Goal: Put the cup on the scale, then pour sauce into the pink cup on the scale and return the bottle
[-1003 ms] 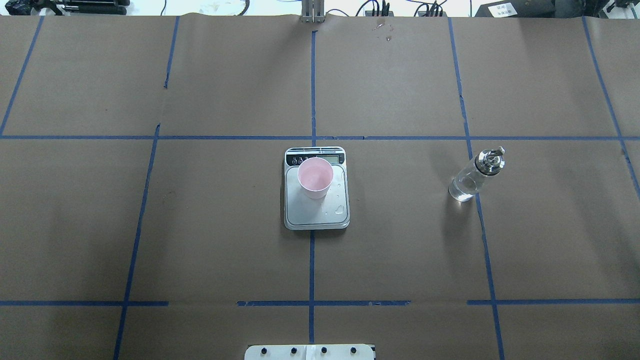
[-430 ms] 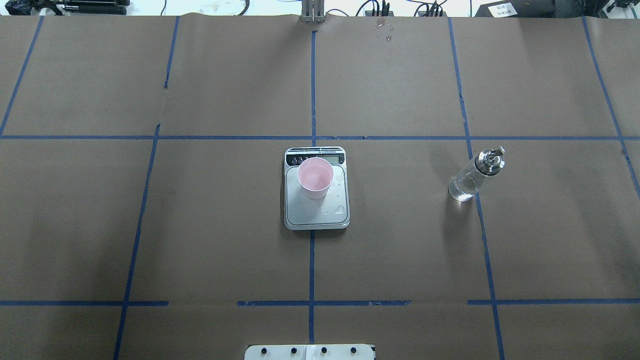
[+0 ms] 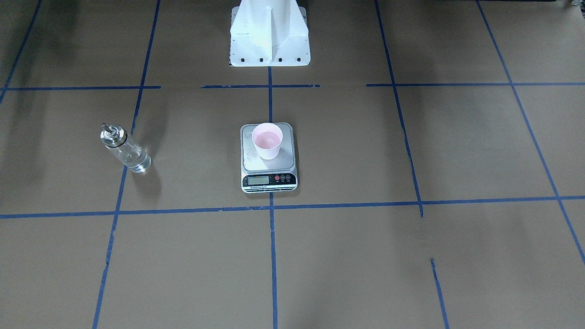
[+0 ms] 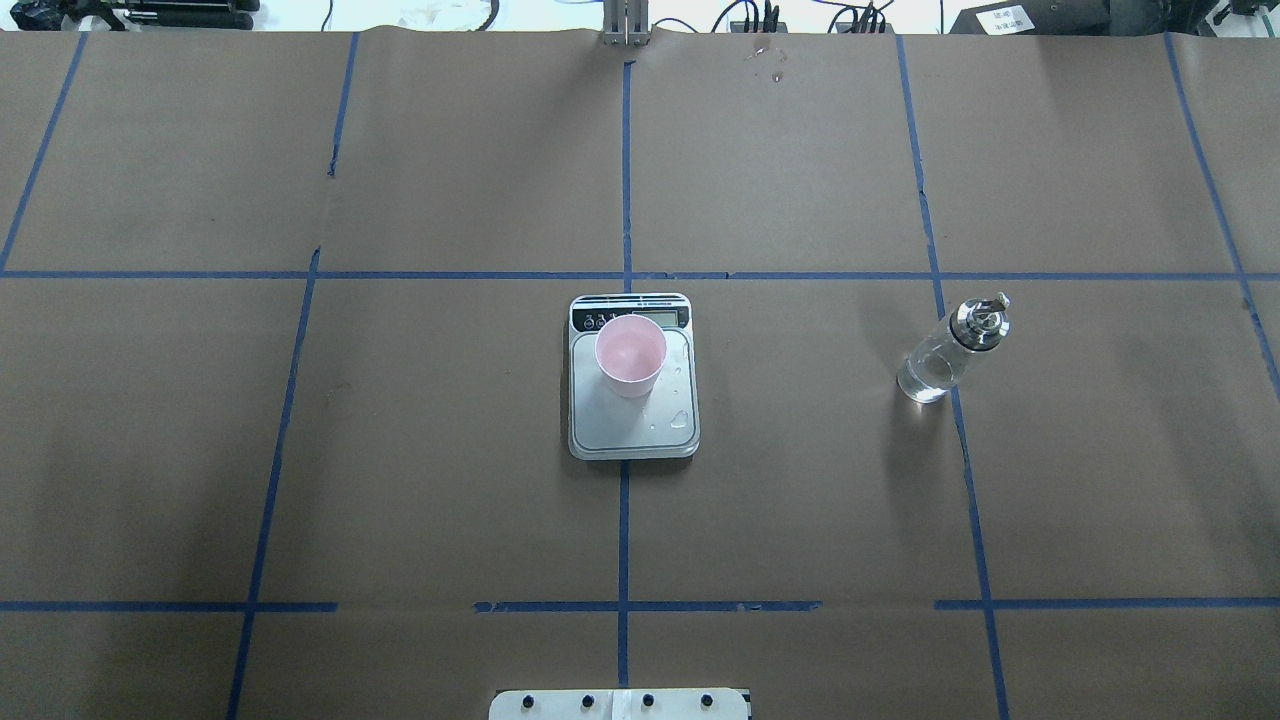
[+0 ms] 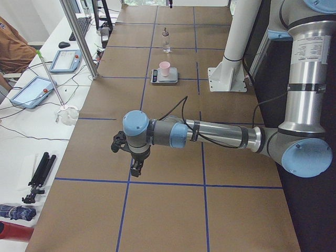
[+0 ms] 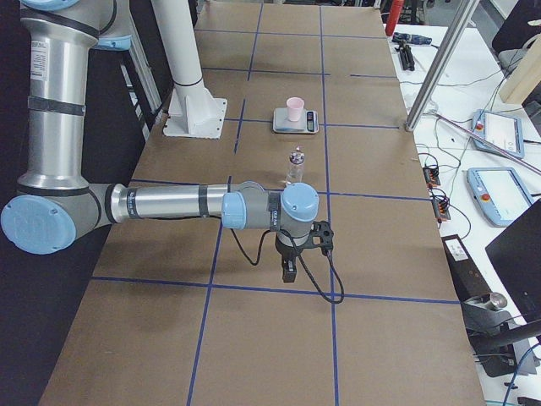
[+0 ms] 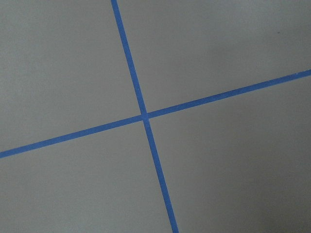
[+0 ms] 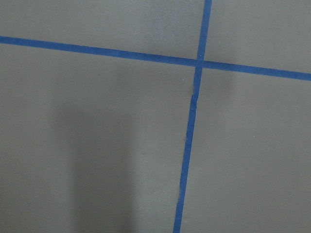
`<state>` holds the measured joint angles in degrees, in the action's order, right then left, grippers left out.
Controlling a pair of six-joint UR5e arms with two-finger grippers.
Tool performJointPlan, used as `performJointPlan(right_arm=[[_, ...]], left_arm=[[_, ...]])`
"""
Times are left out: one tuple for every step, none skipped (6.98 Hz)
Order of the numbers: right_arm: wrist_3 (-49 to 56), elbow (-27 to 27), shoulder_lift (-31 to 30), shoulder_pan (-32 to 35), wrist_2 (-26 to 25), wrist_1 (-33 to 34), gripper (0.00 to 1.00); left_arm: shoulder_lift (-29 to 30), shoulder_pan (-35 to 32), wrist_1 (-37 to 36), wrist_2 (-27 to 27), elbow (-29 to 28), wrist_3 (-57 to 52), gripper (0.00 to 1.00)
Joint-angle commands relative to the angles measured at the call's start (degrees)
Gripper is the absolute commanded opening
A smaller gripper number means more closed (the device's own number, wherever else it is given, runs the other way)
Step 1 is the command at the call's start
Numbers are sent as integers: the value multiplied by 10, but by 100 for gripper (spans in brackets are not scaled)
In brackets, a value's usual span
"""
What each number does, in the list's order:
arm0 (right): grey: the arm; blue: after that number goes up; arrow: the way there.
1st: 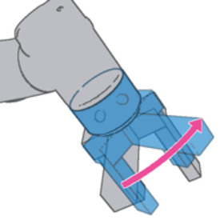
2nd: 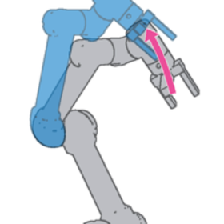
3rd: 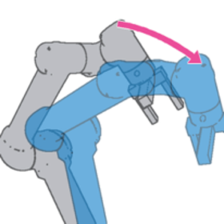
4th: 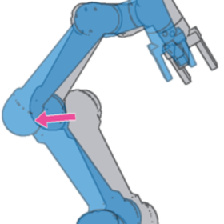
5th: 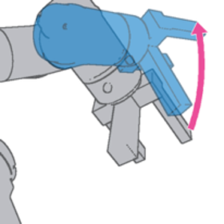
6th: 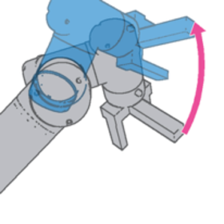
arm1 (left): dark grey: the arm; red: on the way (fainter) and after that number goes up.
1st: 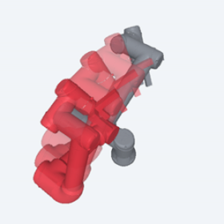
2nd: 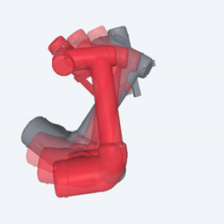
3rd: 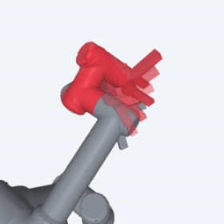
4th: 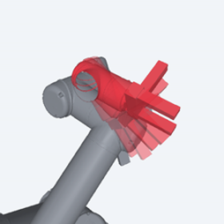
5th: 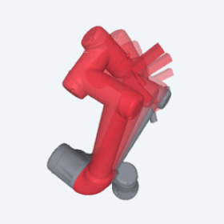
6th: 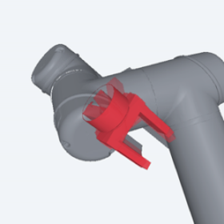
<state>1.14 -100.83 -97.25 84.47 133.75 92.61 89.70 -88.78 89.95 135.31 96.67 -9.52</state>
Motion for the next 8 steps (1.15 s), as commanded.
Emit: performJointPlan(right_arm=[[2,1,0,-1,-1,-1,100],[2,1,0,-1,-1,-2,100],[1,2,-1,-1,-1,-2,100],[2,1,0,-1,-1,-2,100],[2,2,-1,-1,-1,-2,100],[2,1,-1,-1,-1,-1,100],[2,1,-1,-1,-1,-2,100],[2,1,-1,-1,-1,-2,100]], left_arm=[[-1,0,1,0,0,-1,100],[-1,0,1,0,0,-2,100],[-2,0,1,0,1,-1,100],[-2,1,1,0,1,-1,100],[-3,1,1,0,0,0,100],[-3,1,-1,0,0,2,100],[-4,1,-3,1,-1,5,100],[-15,1,-2,5,0,42,100]])
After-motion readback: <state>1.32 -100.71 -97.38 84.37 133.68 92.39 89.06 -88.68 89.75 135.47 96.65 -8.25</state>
